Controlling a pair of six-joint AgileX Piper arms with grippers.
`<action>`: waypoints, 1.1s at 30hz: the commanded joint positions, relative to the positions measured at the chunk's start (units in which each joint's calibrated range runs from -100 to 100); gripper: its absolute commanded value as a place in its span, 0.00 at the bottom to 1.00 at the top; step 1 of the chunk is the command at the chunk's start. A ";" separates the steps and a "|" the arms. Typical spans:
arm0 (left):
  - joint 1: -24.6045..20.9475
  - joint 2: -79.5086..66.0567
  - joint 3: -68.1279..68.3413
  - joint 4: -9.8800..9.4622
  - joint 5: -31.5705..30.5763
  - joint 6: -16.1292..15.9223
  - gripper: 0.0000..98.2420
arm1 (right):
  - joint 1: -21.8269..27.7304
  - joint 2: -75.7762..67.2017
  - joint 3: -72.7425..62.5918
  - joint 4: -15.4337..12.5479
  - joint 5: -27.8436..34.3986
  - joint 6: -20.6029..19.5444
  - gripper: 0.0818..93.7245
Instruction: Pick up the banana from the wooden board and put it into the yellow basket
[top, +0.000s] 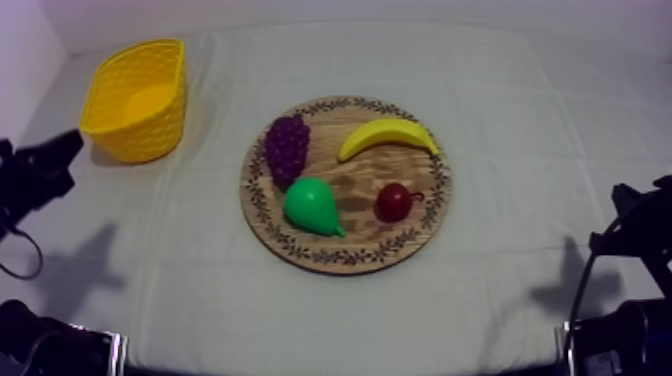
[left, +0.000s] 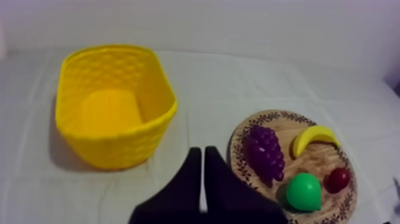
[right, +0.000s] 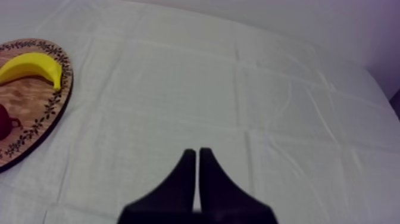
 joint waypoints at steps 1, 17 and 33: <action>2.08 10.14 -15.92 0.02 3.06 -3.24 0.00 | 0.00 -0.02 -0.03 0.01 -0.02 0.04 0.00; 19.49 46.00 -49.35 -8.65 8.32 -3.51 0.01 | 0.00 -0.02 -0.03 0.01 -0.02 0.02 0.00; 22.86 70.53 -57.85 -6.15 6.37 -9.91 0.01 | 0.00 -0.02 -0.03 0.01 -0.02 0.02 0.00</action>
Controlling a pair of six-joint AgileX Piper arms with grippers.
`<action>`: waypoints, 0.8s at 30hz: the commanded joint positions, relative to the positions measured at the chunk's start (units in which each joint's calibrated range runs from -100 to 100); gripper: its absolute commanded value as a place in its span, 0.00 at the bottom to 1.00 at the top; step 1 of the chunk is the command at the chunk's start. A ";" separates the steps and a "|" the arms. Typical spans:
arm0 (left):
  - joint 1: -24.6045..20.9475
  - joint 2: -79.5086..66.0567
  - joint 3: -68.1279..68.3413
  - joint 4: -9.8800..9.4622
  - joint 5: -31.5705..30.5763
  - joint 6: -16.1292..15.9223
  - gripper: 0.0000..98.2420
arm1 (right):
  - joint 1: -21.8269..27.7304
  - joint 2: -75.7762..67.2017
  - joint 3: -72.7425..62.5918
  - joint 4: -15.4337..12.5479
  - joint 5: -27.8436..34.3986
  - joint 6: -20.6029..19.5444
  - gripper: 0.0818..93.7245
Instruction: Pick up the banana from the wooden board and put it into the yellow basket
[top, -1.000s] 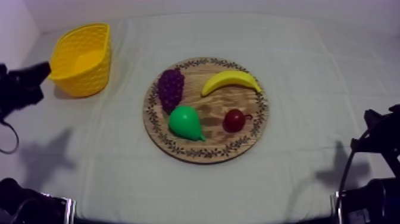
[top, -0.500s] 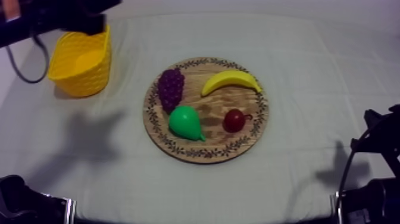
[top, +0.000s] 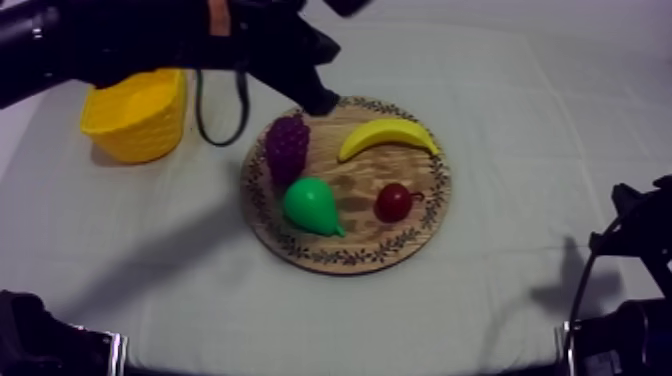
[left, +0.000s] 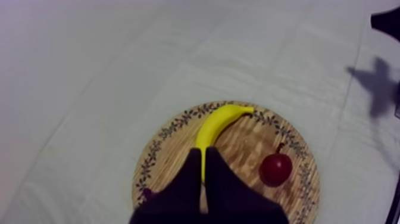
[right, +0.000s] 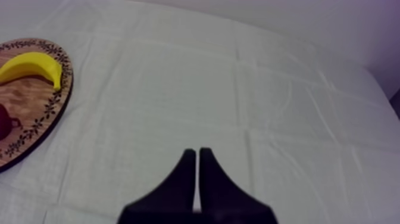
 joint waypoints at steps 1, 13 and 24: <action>0.16 2.71 -0.49 0.03 0.33 -0.52 0.01 | 0.00 -0.02 -0.03 0.01 0.03 -0.03 0.00; 1.19 5.10 0.98 -0.62 1.94 -2.30 0.58 | 0.00 -0.02 -0.03 0.01 0.03 -0.03 0.00; 0.45 6.45 -1.73 2.24 7.37 -2.47 0.74 | 0.00 -0.02 -0.03 0.01 0.03 -0.03 0.00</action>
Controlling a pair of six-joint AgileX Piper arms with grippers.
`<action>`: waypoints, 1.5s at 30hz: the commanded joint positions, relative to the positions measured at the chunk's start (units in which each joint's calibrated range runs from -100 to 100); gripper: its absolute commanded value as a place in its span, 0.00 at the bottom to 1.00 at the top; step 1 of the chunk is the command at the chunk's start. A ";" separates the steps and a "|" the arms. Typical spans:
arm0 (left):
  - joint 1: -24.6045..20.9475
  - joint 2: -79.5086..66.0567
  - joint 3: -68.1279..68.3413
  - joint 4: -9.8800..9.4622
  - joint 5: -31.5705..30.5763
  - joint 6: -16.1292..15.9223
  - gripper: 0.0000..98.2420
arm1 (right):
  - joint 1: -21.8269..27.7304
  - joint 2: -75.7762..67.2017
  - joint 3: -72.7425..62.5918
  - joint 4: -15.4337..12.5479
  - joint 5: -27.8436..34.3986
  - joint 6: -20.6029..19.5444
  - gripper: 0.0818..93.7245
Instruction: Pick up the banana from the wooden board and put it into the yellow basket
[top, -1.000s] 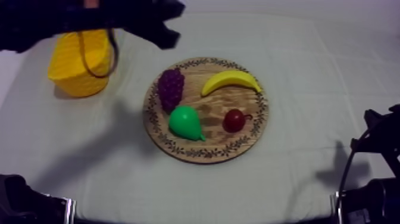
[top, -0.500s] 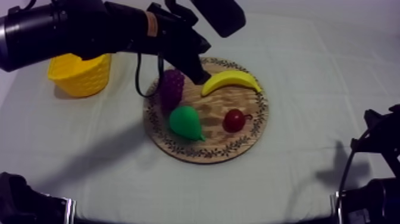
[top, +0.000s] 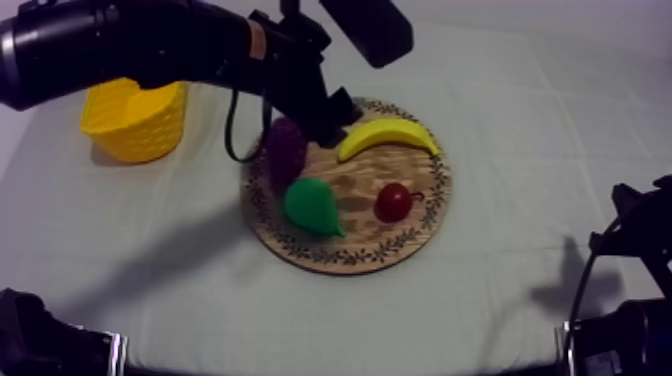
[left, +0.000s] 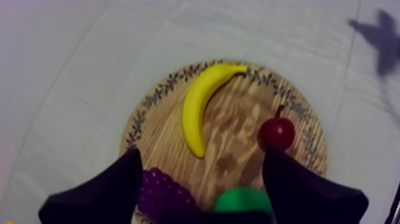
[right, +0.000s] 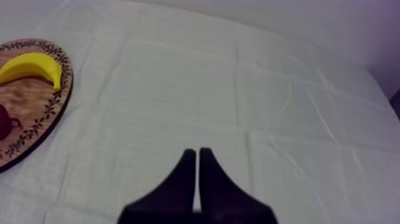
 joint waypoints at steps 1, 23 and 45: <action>0.14 0.28 1.66 -1.13 -2.61 1.15 0.73 | 0.00 -0.02 -0.03 0.01 0.02 0.01 0.00; -0.87 14.19 -9.61 -1.47 3.58 0.56 0.71 | 0.00 -0.02 -0.03 0.01 0.02 0.00 0.00; -3.13 42.70 -45.83 0.02 31.33 -2.31 0.70 | 0.00 -0.02 -0.03 0.01 0.02 0.00 0.00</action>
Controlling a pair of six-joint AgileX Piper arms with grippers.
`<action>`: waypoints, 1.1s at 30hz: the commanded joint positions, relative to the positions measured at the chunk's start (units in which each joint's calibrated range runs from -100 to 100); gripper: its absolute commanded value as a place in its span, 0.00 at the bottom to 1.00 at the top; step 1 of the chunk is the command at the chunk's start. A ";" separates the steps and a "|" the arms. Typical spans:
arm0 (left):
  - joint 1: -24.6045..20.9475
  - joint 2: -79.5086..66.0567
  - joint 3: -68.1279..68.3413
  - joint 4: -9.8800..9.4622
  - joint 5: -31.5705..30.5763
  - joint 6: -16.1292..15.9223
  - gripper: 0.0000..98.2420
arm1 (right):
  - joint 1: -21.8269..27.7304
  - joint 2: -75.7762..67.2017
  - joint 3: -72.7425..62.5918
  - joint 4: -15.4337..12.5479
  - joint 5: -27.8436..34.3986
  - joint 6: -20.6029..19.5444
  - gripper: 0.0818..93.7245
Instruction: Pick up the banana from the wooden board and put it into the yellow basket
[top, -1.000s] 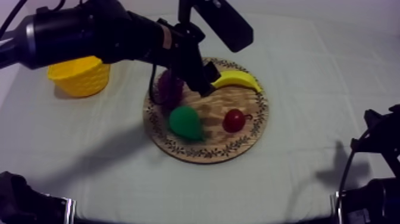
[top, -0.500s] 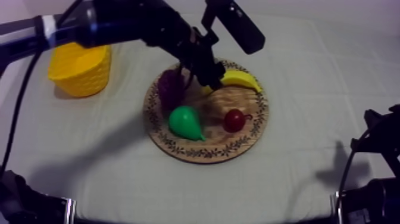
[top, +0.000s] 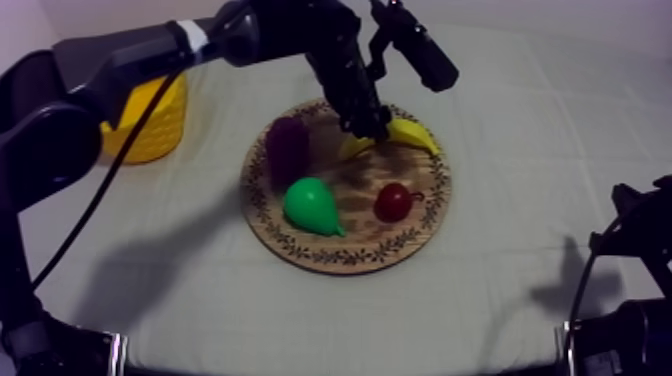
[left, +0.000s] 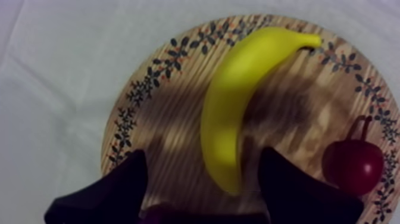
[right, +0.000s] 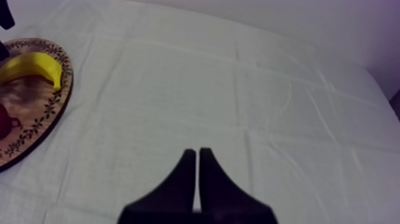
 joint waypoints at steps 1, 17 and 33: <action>-0.17 3.09 -4.13 -0.04 2.76 -0.06 0.70 | 0.00 -0.02 -0.03 0.01 0.02 -0.03 0.00; 0.81 10.62 -10.85 -0.23 5.98 -0.42 0.62 | 0.00 -0.02 -0.03 0.01 0.02 -0.03 0.00; 1.85 12.82 -15.01 -2.72 7.64 4.03 0.29 | 0.00 -0.02 -0.03 0.01 0.02 -0.03 0.00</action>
